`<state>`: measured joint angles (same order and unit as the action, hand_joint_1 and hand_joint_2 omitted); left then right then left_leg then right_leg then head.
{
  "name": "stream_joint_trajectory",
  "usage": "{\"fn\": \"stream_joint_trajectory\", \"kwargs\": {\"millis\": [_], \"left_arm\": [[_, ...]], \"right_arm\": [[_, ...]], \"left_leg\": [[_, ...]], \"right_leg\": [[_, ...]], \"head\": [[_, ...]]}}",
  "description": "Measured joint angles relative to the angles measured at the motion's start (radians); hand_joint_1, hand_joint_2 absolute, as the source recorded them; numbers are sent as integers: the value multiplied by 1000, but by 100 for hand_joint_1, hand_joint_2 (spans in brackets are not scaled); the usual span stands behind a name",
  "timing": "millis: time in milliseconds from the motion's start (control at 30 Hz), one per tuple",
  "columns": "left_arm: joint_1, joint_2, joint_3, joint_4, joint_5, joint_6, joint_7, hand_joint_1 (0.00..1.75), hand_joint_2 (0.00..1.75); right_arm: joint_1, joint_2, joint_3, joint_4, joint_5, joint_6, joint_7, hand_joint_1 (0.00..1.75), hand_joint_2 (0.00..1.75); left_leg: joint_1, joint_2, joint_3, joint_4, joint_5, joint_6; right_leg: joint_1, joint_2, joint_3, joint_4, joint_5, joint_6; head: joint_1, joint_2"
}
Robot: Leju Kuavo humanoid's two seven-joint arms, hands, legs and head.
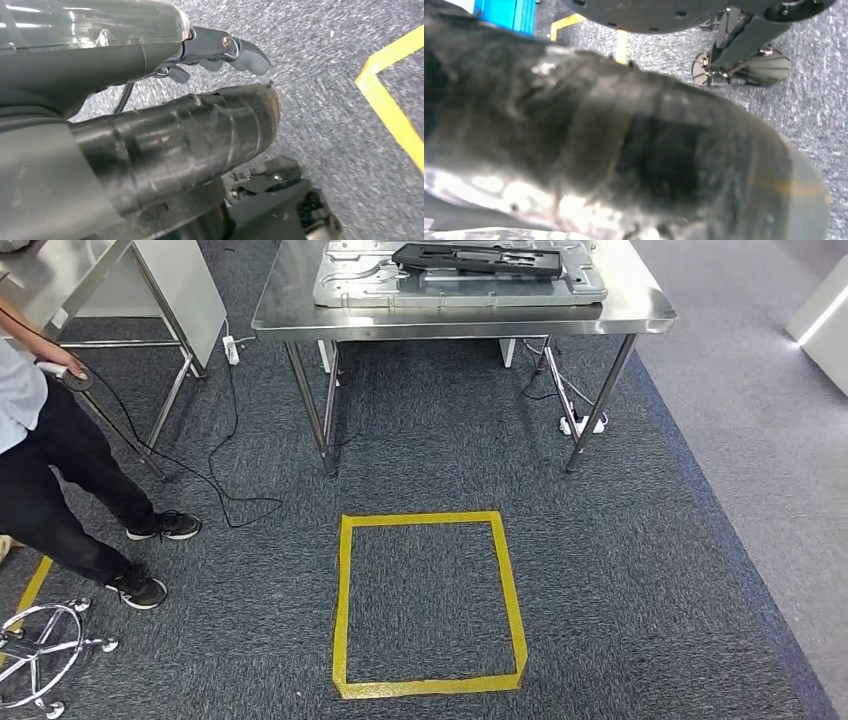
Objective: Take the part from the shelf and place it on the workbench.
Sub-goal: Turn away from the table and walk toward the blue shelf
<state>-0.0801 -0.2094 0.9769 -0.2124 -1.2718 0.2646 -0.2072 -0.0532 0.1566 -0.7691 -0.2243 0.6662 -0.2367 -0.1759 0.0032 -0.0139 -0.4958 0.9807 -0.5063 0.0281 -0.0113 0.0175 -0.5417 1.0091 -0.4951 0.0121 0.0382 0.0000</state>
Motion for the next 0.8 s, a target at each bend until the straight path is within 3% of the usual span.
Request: {"fn": "stream_joint_trajectory", "kwargs": {"millis": [67,100,167,200,233,267,333,400,500,567,667,700,733,767,800], "left_arm": [[0,-1,0,0,0,0,1,0,0],[0,-1,0,0,0,1,1,0,0],[2,-1,0,0,1,1,1,0,0],[2,-1,1,0,2,2,0,0,0],[3,-1,2,0,2,3,-2,0,0],[2,-1,2,0,4,5,-4,0,0],[2,-2,3,0,5,8,-7,0,0],[1,-2,4,0,6,11,-10,0,0],[-1,-1,5,0,8,13,-13,0,0],[-1,-1,6,0,9,14,-14,0,0],[1,-1,8,0,10,14,-14,0,0],[2,-1,9,0,10,14,-14,0,0],[3,-1,10,0,9,14,-13,0,0],[4,-1,11,0,10,14,-13,0,0],[4,-1,12,0,10,14,-12,0,0]], "right_arm": [[0,0,0,0,1,2,3,0,0],[0,-1,0,0,2,3,5,0,0],[1,-1,0,0,4,4,6,0,0],[2,-1,0,1,7,5,7,0,0],[3,-1,0,1,9,5,7,0,0],[4,-1,0,1,12,6,7,0,0],[3,0,0,1,15,9,7,0,0],[1,0,0,1,16,10,7,0,0],[3,1,0,2,16,10,10,0,0],[3,2,0,2,17,9,12,0,0],[3,4,0,2,18,9,15,0,0],[3,5,0,2,18,9,16,0,0],[3,6,0,3,18,9,16,0,0],[3,7,0,3,18,9,17,0,0],[3,8,0,3,19,9,17,0,0]], "left_leg": [[5,9,0,-14,11,16],[5,14,-1,-17,15,22],[2,24,-7,-15,16,26],[2,29,-9,-12,16,26],[1,34,-10,-10,15,25],[2,37,-10,-6,12,24],[0,44,-13,7,4,15],[-4,49,-16,19,-5,4],[-3,53,-19,25,-9,-12],[0,43,-36,65,-42,-23],[4,26,-116,245,-137,-34],[5,25,-137,293,-150,-35],[5,25,-144,309,-143,-35],[5,24,-132,283,-117,-33],[5,20,-103,222,-77,-29]], "right_leg": [[1,-3,-24,50,-36,8],[0,-5,-51,107,-69,9],[-3,-7,-113,236,-127,13],[-4,-7,-130,272,-132,16],[-5,-9,-129,270,-118,17],[-7,-13,-109,230,-88,18],[-7,-29,-43,97,-27,16],[-5,-38,-8,22,-6,8],[-2,-31,-13,15,-5,-10],[-6,-26,-14,9,2,-22],[-5,-17,-20,9,5,-29],[-5,-13,-21,10,6,-29],[-4,-9,-22,12,6,-29],[-4,-3,-22,13,5,-29],[-4,4,-21,14,5,-29]], "head": [[1,0],[2,0],[2,0],[2,0],[1,0],[1,0],[2,0],[1,0],[0,0],[0,0],[-1,0],[-1,0],[-1,0],[-1,0],[-1,0]]}}
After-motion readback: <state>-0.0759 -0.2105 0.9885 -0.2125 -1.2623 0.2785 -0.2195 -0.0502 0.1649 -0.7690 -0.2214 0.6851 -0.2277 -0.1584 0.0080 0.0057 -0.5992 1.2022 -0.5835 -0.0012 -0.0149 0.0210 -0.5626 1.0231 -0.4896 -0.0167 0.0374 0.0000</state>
